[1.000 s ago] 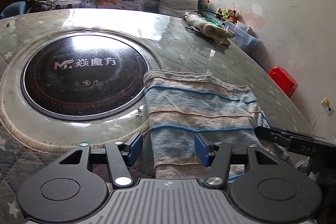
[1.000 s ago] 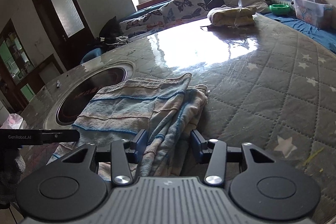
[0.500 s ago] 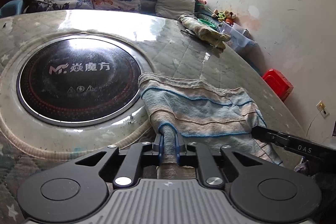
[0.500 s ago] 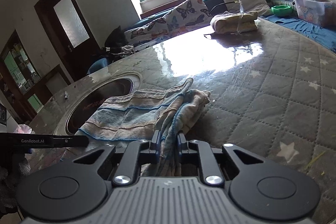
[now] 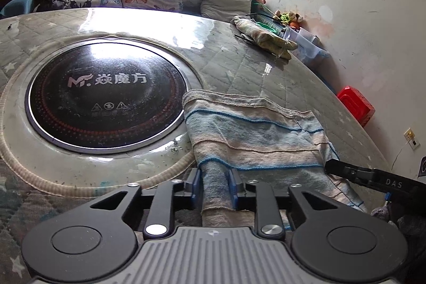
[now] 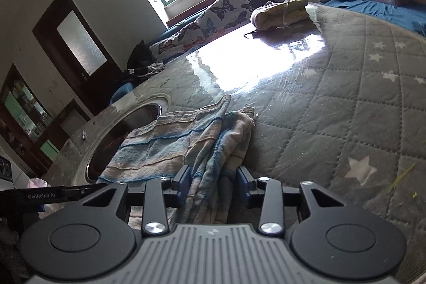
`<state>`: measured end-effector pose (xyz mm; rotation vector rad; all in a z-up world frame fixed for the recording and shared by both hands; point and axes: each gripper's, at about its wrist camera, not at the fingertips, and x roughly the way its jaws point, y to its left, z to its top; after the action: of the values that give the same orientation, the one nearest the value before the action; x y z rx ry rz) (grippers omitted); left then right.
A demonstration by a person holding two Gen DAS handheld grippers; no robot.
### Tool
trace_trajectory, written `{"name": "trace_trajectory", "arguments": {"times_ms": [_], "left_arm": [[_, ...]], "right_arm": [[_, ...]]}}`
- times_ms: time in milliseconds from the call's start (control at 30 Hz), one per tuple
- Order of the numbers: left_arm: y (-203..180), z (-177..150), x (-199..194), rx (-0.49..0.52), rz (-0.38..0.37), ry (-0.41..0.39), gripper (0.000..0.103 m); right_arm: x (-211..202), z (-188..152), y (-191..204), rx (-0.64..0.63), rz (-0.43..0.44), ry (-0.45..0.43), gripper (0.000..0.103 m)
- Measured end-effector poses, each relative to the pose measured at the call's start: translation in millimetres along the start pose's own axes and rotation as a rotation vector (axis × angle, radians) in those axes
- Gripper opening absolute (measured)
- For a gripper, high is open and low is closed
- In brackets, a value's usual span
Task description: Fold clothes
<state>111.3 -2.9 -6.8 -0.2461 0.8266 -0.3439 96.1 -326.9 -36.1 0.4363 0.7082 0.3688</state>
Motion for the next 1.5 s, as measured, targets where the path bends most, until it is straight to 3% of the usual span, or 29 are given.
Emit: {"name": "trace_trajectory", "arguments": {"times_ms": [100, 300, 367, 433, 533, 1033, 1500], "left_arm": [[2.8, 0.3, 0.0, -0.01, 0.001, 0.004, 0.034], [-0.3, -0.4, 6.7, -0.007, -0.016, 0.022, 0.032], [-1.5, -0.1, 7.8, -0.01, -0.017, 0.021, 0.028], [-3.5, 0.4, 7.0, -0.013, -0.017, 0.016, 0.018], [-7.8, 3.3, 0.8, 0.002, -0.023, -0.003, 0.011], [-39.2, 65.6, -2.7, 0.078, -0.013, -0.103, 0.01], [-47.6, 122.3, 55.4, 0.109, 0.043, -0.086, 0.01]], "right_arm": [[1.0, -0.7, 0.0, 0.006, 0.011, 0.002, 0.043], [11.1, -0.7, 11.9, -0.037, 0.017, 0.017, 0.042], [14.1, -0.3, 14.4, -0.04, 0.013, 0.019, 0.032], [14.2, 0.0, 15.5, -0.038, 0.009, 0.013, 0.022], [6.9, 2.6, 20.2, -0.056, 0.018, -0.017, 0.018], [-2.0, 70.0, 44.8, -0.184, 0.008, -0.139, 0.017], [49.2, 124.2, 24.6, -0.197, -0.039, -0.122, 0.017]]}}
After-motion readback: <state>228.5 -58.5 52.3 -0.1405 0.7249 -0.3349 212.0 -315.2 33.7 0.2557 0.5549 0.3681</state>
